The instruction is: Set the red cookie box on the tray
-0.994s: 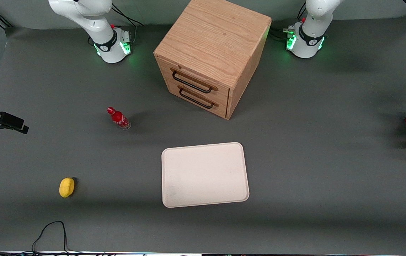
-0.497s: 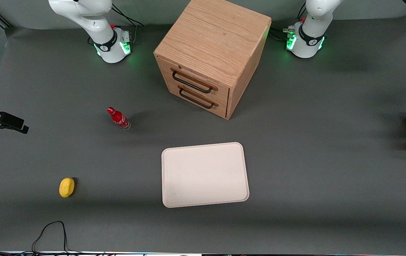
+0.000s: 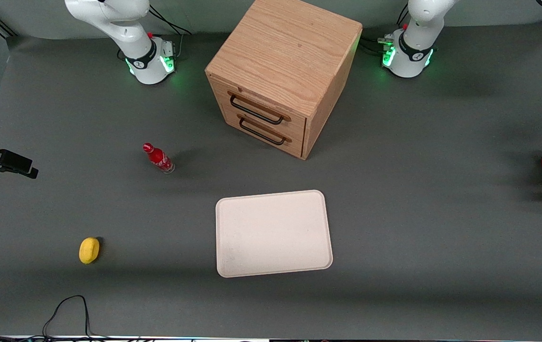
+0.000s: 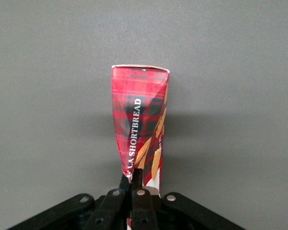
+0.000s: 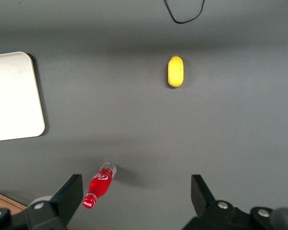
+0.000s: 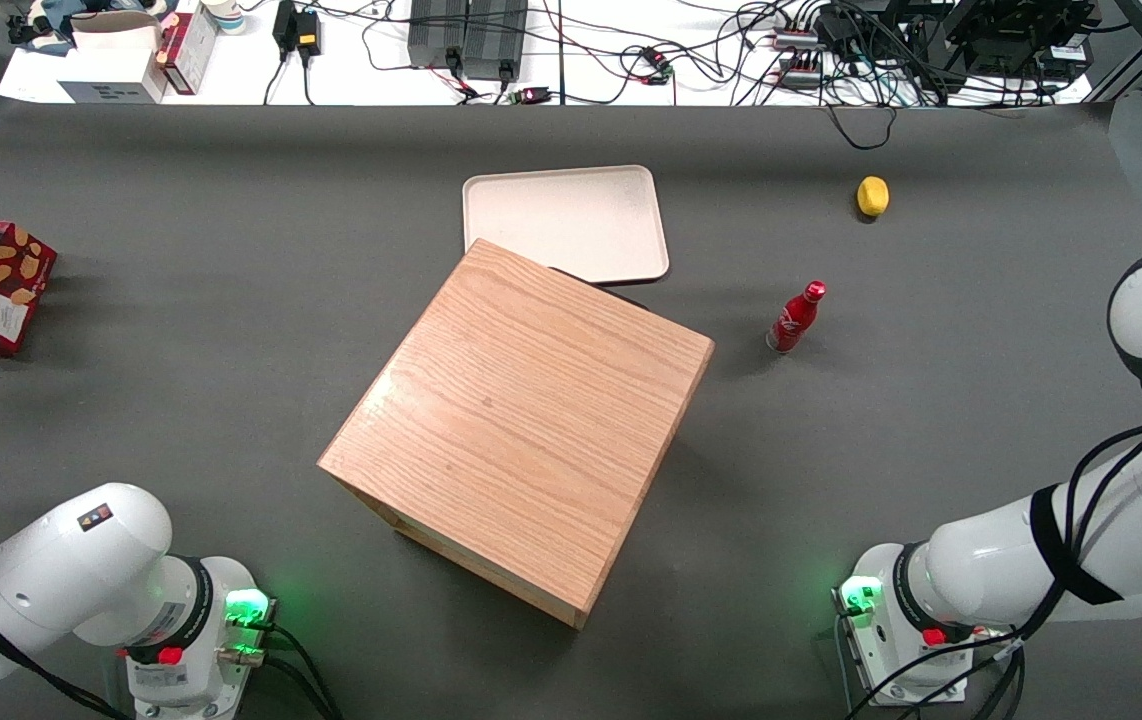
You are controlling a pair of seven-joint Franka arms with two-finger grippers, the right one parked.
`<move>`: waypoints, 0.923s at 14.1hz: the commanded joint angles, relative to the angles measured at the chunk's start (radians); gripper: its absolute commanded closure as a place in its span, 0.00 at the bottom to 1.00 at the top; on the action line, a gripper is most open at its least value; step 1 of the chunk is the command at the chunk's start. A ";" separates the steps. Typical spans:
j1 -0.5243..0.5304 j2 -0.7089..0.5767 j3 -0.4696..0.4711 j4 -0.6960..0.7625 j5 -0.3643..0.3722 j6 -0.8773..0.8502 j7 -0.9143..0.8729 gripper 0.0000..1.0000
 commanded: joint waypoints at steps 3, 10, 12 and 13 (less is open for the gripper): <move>-0.032 -0.068 0.008 0.139 0.011 -0.235 -0.007 1.00; -0.038 -0.161 0.008 0.564 0.066 -0.716 -0.005 1.00; -0.040 -0.167 0.002 0.601 0.065 -0.768 -0.005 1.00; -0.046 -0.177 -0.003 0.615 0.063 -0.782 -0.010 1.00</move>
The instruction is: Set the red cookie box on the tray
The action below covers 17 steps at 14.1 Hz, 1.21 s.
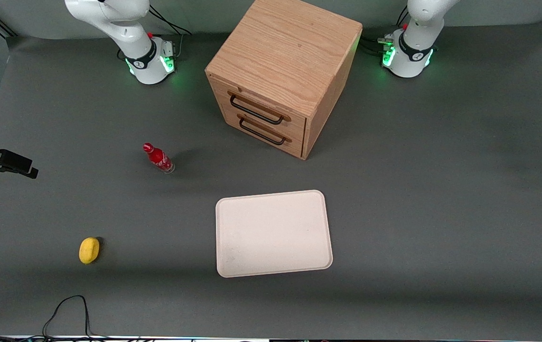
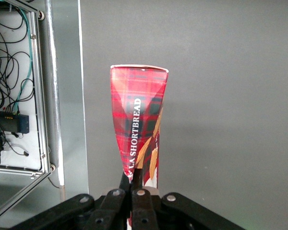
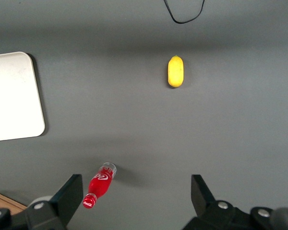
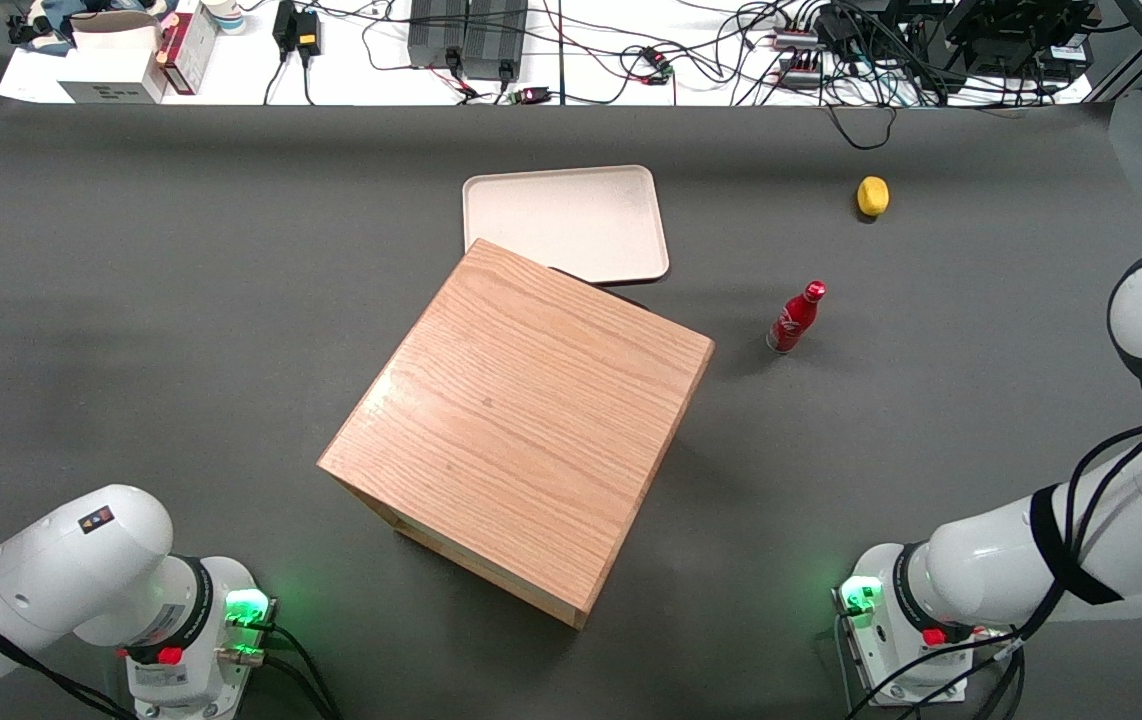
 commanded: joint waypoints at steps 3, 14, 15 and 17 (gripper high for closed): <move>-0.157 0.000 0.002 0.090 0.016 -0.137 -0.025 1.00; -0.766 0.015 -0.109 0.139 -0.067 -0.182 -0.655 1.00; -0.811 0.020 -0.135 0.131 -0.067 -0.130 -0.768 1.00; -0.912 0.043 -0.151 0.128 -0.066 -0.093 -0.876 1.00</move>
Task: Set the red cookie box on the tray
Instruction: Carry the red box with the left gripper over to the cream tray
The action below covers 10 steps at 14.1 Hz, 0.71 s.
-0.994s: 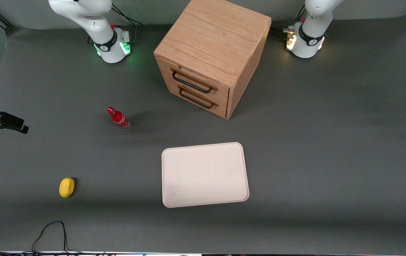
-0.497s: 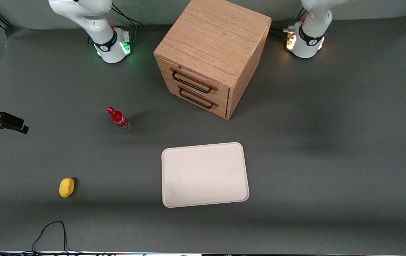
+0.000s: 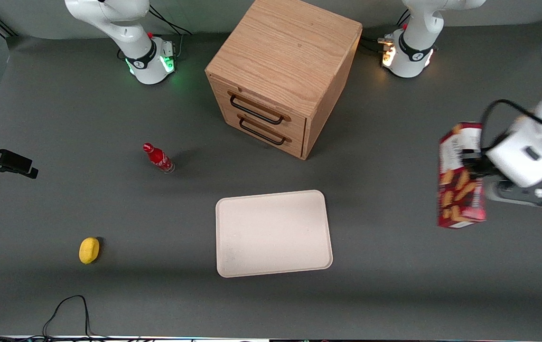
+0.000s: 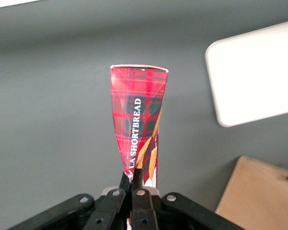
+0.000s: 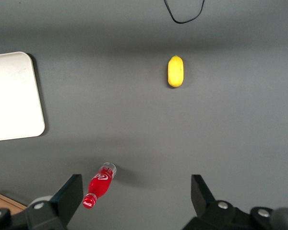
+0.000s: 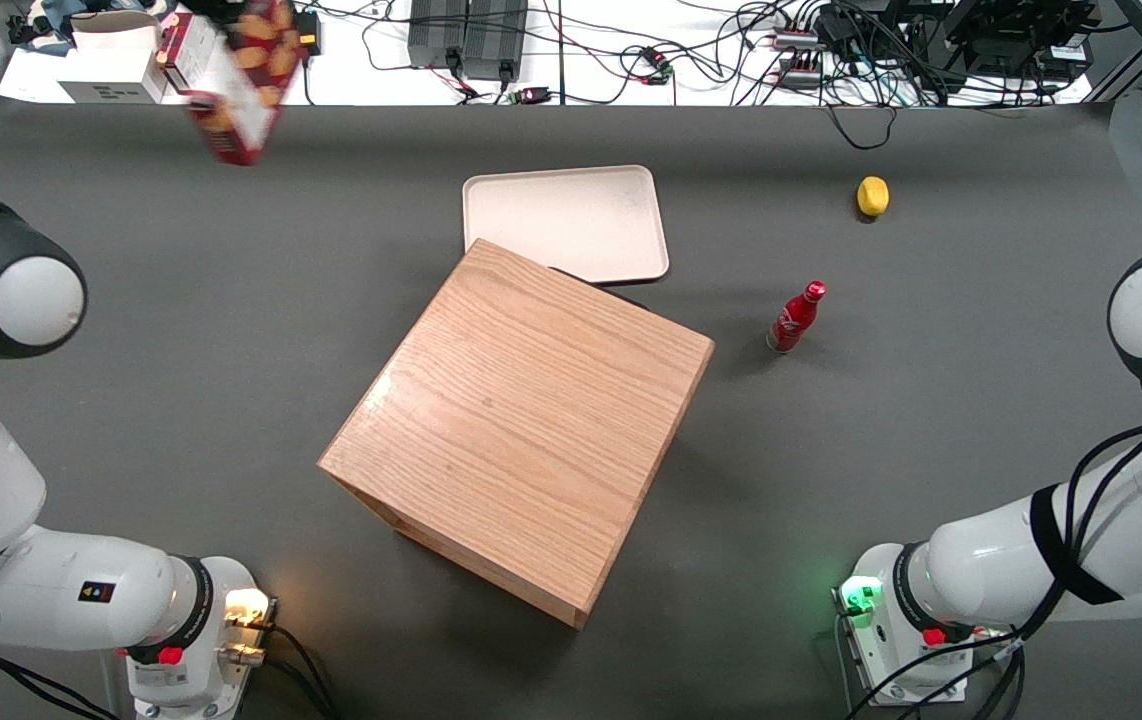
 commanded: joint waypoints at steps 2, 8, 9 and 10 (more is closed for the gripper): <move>-0.171 0.046 -0.003 0.023 -0.002 0.055 -0.148 1.00; -0.271 0.084 -0.005 0.021 -0.004 0.100 -0.463 1.00; -0.271 0.092 -0.005 0.018 -0.004 0.101 -0.490 1.00; -0.270 0.107 -0.005 0.008 -0.002 0.106 -0.500 1.00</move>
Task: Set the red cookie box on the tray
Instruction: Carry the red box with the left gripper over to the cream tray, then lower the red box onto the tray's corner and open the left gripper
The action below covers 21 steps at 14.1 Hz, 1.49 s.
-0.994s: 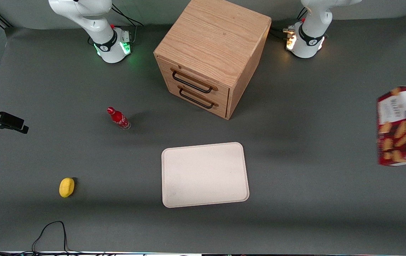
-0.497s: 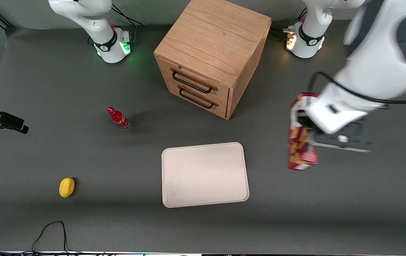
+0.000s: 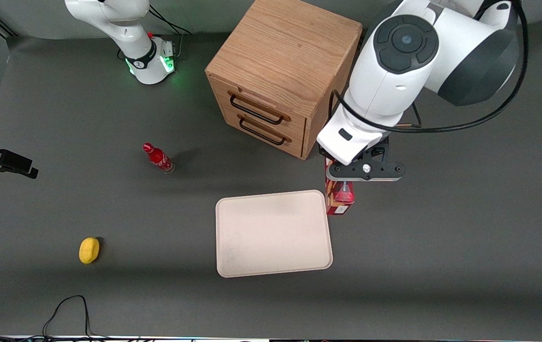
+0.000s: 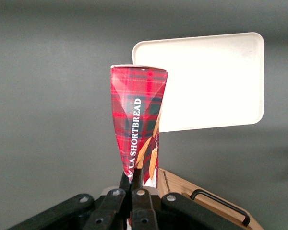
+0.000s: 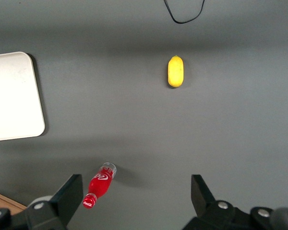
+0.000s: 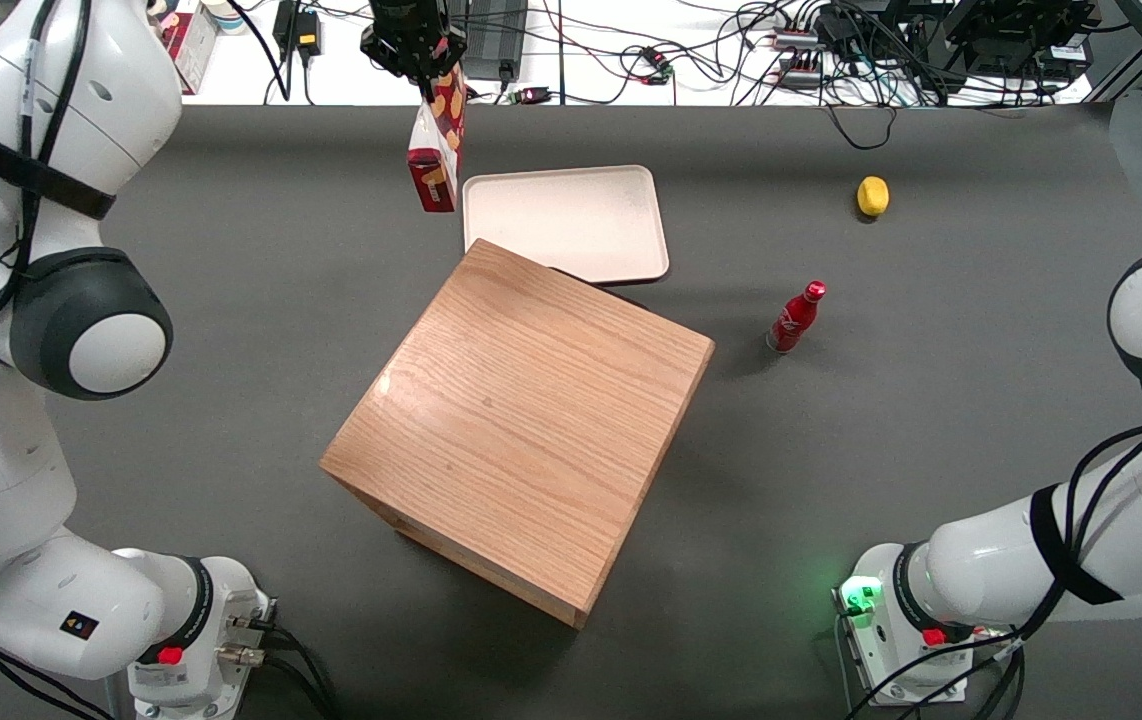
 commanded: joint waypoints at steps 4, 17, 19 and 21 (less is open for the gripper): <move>0.002 0.114 0.009 -0.051 0.000 0.127 -0.032 1.00; -0.002 0.340 0.015 -0.186 0.038 0.555 -0.058 1.00; 0.001 0.352 0.017 -0.188 0.043 0.561 -0.058 1.00; -0.001 0.357 0.037 -0.189 0.041 0.567 -0.058 1.00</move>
